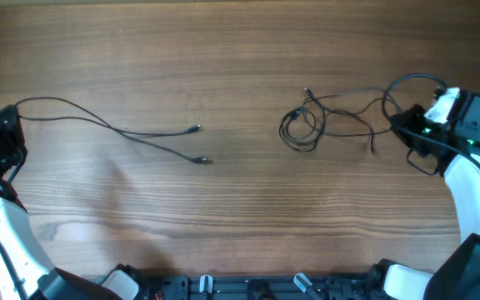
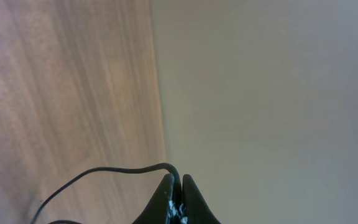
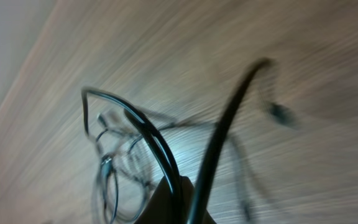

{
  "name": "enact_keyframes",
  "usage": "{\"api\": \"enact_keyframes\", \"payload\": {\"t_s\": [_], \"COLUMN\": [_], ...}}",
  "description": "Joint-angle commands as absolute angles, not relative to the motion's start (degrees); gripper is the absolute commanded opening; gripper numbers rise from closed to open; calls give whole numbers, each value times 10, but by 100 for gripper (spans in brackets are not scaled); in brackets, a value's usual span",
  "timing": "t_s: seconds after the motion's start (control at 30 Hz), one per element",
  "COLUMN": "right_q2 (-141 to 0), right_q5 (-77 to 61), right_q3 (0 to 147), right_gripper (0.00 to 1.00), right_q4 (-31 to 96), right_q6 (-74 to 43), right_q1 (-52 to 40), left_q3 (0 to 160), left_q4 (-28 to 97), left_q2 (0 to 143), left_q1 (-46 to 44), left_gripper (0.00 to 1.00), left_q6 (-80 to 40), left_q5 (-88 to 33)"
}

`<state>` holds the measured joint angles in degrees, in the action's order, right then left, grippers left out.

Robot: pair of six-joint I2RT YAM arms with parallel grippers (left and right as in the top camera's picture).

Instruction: Untangle cables

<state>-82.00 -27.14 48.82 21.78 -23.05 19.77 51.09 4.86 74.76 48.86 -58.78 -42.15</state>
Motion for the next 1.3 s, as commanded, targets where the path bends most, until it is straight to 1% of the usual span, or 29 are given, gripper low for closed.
{"api": "enact_keyframes", "payload": {"t_s": [0.0, 0.07, 0.1, 0.13, 0.17, 0.2, 0.23, 0.27, 0.3, 0.33, 0.4, 0.53, 0.57, 0.6, 0.63, 0.67, 0.7, 0.77, 0.8, 0.87, 0.9, 0.93, 0.97, 1.03, 1.13, 1.2, 1.23, 1.27], "right_q2": [-814, -816, -821, -830, -840, -851, -865, -872, -877, -878, -877, -877, -877, -877, -877, -877, -877, -878, -878, -878, -878, -878, -878, -878, -878, -878, -878, -878], "right_q5": [-404, -380, -311, -215, -143, -97, -86, -86, -86, -86, -86, -91, -93, -93, -93, -93, -93, -104, -105, -114, -117, -117, -117, -117, -117, -117, -117, -117], "right_q3": [500, 499, 499, 499, 499, 499, 499, 499, 499, 499, 499, 499, 499, 499, 499, 499, 499, 499, 499, 499, 499, 499, 499, 499, 499, 499, 499, 499], "right_gripper": [5, 5, 8, 10, 33, 60, 95, 100, 100, 100, 100, 100, 100, 100, 100, 100, 100, 100, 100, 100, 100, 100, 100, 100, 100, 100, 100, 100], "right_q4": [216, 217, 218, 219, 219, 219, 219, 219, 220, 226, 238, 249, 249, 246, 243, 243, 243, 243, 241, 241, 241, 237, 234, 228, 214, 204, 204, 204], "right_q6": [-130, -131, -143, -173, -210, -250, -273, -281, -287, -295, -318, -332, -332, -332, -332, -332, -332, -332, -332, -332, -332, -332, -332, -331, -329, -328, -327, -319], "right_q1": [123, 49, 6, -34, -62, -88, -111, -121, -127, -128, -128, -129, -129, -129, -129, -129, -129, -129, -129, -129, -129, -129, -129, -129, -129, -129, -129, -129], "left_q3": [517, 517, 517, 517, 517, 517, 517, 517, 517, 518, 542, 638, 649, 648, 648, 648, 648, 649, 650, 675, 693, 756, 789, 819, 818, 818, 818, 818], "left_q4": [38, 39, 41, 41, 41, 43, 46, 25, -2, -38, -88, -45, -31, -3, 36, 73, 103, 165, 211, 313, 343, 437, 481, 528, 528, 527, 524, 517], "left_q2": [747, 747, 747, 747, 747, 747, 746, 745, 738, 725, 696, 687, 687, 690, 696, 705, 713, 753, 767, 797, 811, 862, 899, 975, 1048, 1084, 1092, 1098], "left_q1": [476, 456, 442, 433, 425, 414, 400, 384, 369, 360, 358, 358, 357, 357, 357, 357, 357, 332, 311, 230, 200, 130, 105, 77, 70, 70, 71, 71], "left_gripper": [4, 4, 4, 8, 8, 7, 4, 4, 4, 4, 4, 4, 19, 64, 96, 100, 100, 99, 99, 99, 99, 99, 99, 99, 100, 99, 98, 91], "left_q6": [-613, -584, -583, -583, -583, -583, -560, -509, -481, -482, -481, -422, -422, -422, -421, -421, -417, -324, -317, -280, -271, -272, -275, -299, -311, -339, -352, -366], "left_q5": [-468, -498, -521, -531, -535, -544, -568, -592, -604, -602, -567, -500, -463, -435, -425, -419, -412, -400, -338, -124, -60, 61, 65, 63, 24, 26, 27, 27]}}
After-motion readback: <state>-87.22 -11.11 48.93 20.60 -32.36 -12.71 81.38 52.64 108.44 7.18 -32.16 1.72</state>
